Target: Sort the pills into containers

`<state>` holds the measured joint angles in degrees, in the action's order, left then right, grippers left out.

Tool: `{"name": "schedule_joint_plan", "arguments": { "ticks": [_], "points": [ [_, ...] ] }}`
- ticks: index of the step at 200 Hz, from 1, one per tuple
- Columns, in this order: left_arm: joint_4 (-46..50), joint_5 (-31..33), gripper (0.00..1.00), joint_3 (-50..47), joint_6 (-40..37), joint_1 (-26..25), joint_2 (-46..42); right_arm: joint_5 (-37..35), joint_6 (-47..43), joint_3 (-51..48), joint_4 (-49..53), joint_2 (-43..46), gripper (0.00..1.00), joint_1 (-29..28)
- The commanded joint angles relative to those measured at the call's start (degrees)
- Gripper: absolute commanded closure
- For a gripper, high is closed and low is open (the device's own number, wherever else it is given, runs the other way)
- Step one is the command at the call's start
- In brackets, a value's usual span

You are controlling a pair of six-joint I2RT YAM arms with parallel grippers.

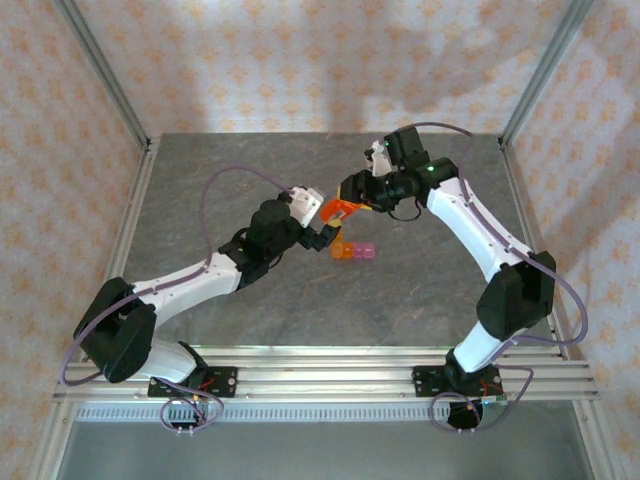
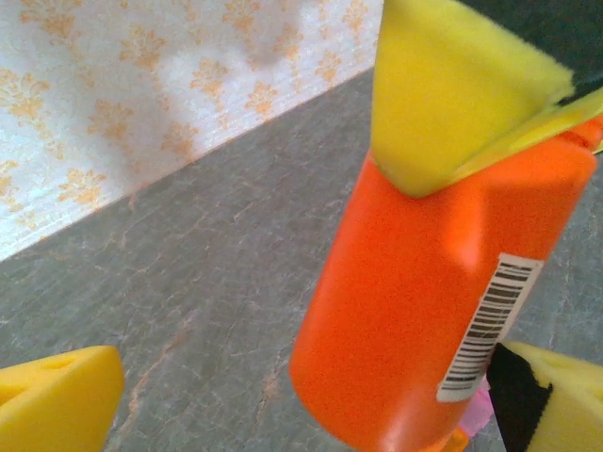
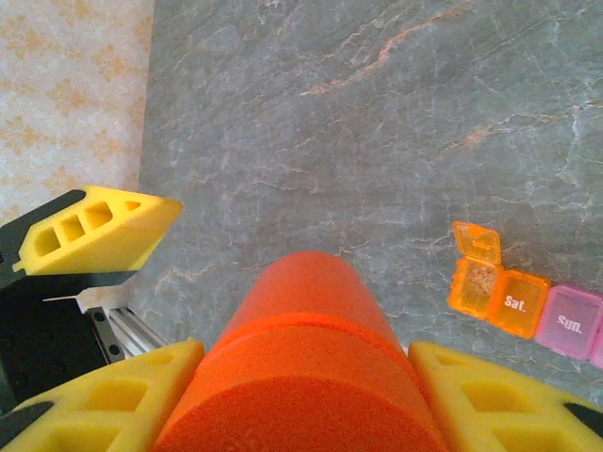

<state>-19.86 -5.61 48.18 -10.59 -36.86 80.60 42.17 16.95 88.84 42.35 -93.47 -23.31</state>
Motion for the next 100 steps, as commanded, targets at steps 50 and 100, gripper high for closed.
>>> {"name": "schedule_joint_plan", "arguments": {
  "ticks": [50,100],
  "points": [
    [8.34,-6.87,0.04,4.87,-3.07,0.65,0.43,-1.23,-0.63,4.41,3.29,0.22,0.58,0.32],
    [7.3,-11.74,0.23,4.69,-3.76,0.66,1.52,3.17,-0.69,3.59,2.35,-0.2,0.58,0.31]
  ]
}}
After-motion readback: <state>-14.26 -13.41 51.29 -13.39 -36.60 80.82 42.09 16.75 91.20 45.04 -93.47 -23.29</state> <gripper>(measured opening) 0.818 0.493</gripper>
